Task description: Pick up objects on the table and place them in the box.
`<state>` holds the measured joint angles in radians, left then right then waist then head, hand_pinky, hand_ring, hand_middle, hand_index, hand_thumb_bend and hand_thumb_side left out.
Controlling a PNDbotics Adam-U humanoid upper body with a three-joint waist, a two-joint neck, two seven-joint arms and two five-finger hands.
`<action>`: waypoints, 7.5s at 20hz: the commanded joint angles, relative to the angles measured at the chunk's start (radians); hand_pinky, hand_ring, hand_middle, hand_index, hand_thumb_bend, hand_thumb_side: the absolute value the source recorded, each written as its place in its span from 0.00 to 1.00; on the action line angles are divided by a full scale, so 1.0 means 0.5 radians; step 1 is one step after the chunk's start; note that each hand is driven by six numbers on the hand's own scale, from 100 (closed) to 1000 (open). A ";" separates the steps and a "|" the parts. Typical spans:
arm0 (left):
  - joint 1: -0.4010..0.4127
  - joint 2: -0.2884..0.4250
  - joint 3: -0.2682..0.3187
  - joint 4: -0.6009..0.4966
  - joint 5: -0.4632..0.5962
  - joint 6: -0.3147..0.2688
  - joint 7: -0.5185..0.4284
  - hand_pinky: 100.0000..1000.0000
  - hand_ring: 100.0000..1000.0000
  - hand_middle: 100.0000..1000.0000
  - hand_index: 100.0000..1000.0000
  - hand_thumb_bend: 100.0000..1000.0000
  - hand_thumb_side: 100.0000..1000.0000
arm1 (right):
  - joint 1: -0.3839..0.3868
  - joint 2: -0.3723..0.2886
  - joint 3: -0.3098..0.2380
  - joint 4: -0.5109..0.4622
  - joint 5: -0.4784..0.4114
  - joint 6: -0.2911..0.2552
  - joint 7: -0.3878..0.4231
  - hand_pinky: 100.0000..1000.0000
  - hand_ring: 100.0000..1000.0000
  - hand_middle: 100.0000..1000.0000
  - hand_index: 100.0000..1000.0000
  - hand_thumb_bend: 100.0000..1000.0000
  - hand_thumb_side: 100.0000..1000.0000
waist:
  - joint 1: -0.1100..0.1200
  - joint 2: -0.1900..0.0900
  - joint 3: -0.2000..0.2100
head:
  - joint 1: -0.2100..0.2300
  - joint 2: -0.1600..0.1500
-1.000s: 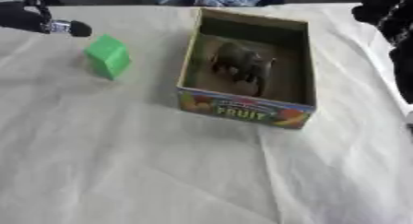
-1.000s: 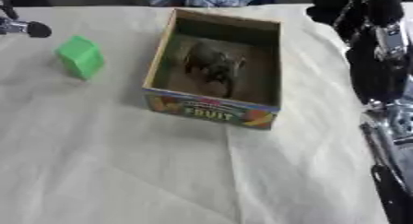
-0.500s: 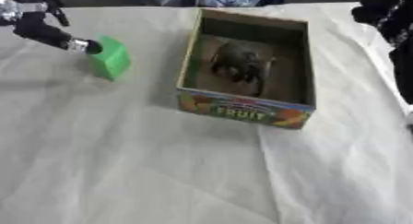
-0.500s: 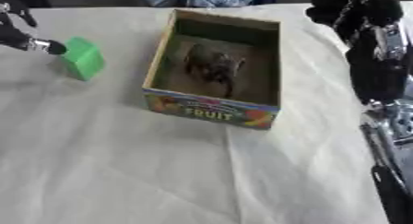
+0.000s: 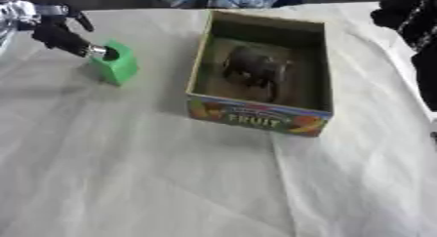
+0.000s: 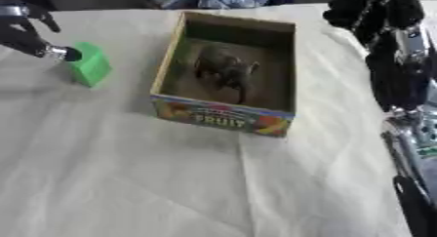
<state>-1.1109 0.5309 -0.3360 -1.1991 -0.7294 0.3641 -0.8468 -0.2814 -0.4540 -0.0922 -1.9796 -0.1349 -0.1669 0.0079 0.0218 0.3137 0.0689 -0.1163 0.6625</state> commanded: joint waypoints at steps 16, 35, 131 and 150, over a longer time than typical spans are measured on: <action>-0.052 -0.067 0.015 0.140 -0.065 0.233 0.171 0.61 0.83 1.00 0.88 0.40 0.40 | -0.016 -0.022 -0.008 -0.041 -0.020 0.024 0.012 0.78 0.71 0.64 0.97 0.33 1.00 | 0.000 -0.049 -0.002 | 0.012 0.000; -0.028 -0.117 0.061 0.239 0.055 0.280 0.335 0.63 0.83 1.00 0.89 0.48 0.68 | -0.016 -0.008 0.002 -0.041 -0.010 0.029 0.036 0.78 0.71 0.63 0.98 0.33 1.00 | -0.009 -0.020 -0.017 | 0.030 -0.024; -0.255 -0.258 -0.017 -0.309 0.019 0.367 0.643 0.15 0.45 1.00 0.18 0.00 0.18 | -0.052 -0.004 -0.010 -0.041 -0.066 0.030 0.001 0.79 0.71 0.63 0.97 0.33 1.00 | 0.003 -0.037 -0.089 | 0.074 -0.068; -0.142 -0.792 -0.198 -0.329 -0.427 0.106 0.789 0.15 0.45 1.00 0.17 0.00 0.09 | -0.126 0.030 -0.015 -0.041 -0.123 -0.024 -0.058 0.79 0.72 0.63 0.97 0.33 1.00 | -0.026 -0.022 -0.156 | 0.242 -0.012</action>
<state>-1.1667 0.1444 -0.4342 -1.3604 -0.9211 0.4280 -0.4622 -0.3336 -0.4267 -0.0923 -1.9796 -0.1899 -0.1781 -0.0156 0.0138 0.3206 -0.0069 -0.0059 0.6537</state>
